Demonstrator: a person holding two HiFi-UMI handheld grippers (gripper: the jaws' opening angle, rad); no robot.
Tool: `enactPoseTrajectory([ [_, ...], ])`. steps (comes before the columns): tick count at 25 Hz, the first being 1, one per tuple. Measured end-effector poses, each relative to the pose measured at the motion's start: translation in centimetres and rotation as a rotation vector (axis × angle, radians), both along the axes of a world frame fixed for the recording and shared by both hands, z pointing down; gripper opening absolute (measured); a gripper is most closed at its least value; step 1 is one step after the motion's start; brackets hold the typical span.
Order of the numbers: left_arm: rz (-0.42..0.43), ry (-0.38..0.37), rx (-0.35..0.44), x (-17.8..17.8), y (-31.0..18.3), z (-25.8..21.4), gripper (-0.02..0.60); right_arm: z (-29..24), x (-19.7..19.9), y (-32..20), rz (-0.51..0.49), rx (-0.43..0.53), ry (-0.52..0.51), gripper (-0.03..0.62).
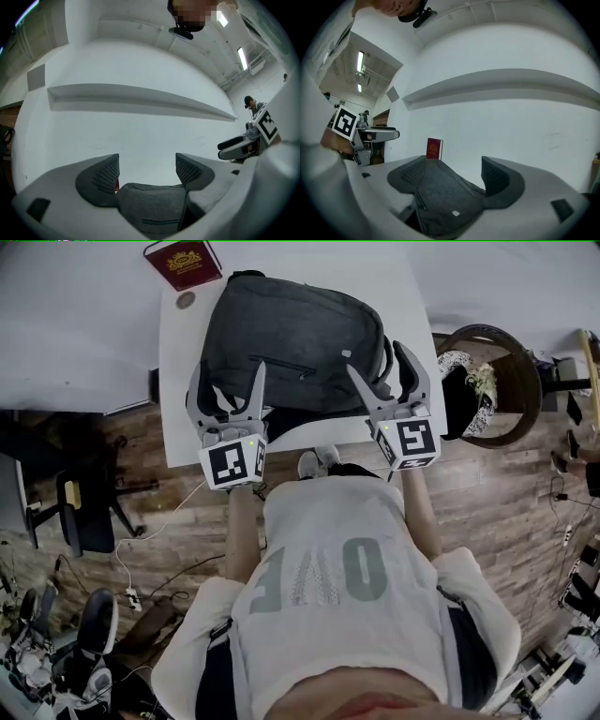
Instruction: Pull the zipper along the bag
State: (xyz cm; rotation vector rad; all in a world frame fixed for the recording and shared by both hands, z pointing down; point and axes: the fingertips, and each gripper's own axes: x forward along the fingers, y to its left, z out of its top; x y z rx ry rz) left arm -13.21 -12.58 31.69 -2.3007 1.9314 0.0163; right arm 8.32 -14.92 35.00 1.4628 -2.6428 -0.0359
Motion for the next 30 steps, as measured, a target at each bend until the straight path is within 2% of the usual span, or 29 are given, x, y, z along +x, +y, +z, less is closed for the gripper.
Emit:
enactPoseTrajectory([
  [3,0.013,-0.001,-0.024,-0.8,-0.2,0.9,0.356,1.1,-0.1,-0.1,-0.039,-0.037,0.049,0.353],
  [6,0.034,-0.07,-0.063,-1.5,-0.5,2.1,0.356,2.0,-0.1,-0.1,-0.089,-0.066,0.073,0.353],
  [9,0.114,-0.151,-0.141,-1.6,-0.9,4.2,0.356,2.8,0.2,0.1,-0.127,-0.084,0.098,0.353],
  [12,0.21,-0.194,-0.244,-1.3,0.2,7.2,0.356,4.4,0.4,0.6,-0.181,-0.116,0.165,0.351],
  [14,0.24,-0.205,-0.32,-1.6,1.3,9.4,0.356,5.7,0.4,1.0,-0.221,-0.145,0.21,0.353],
  [18,0.237,-0.204,-0.442,-2.2,3.0,13.0,0.356,8.6,0.8,2.4,-0.295,-0.215,0.322,0.353],
  [22,0.211,-0.125,-0.525,-1.9,3.8,15.3,0.356,11.7,1.6,3.5,-0.369,-0.278,0.45,0.353],
  [24,0.206,-0.116,-0.572,-1.4,3.8,16.8,0.356,13.3,2.0,3.5,-0.399,-0.311,0.502,0.351],
  [27,0.196,-0.12,-0.636,-0.8,3.7,18.7,0.356,14.9,2.7,3.2,-0.424,-0.343,0.561,0.351],
  [30,0.188,-0.113,-0.667,-0.4,3.6,19.8,0.356,15.9,3.1,2.9,-0.435,-0.366,0.59,0.351],
])
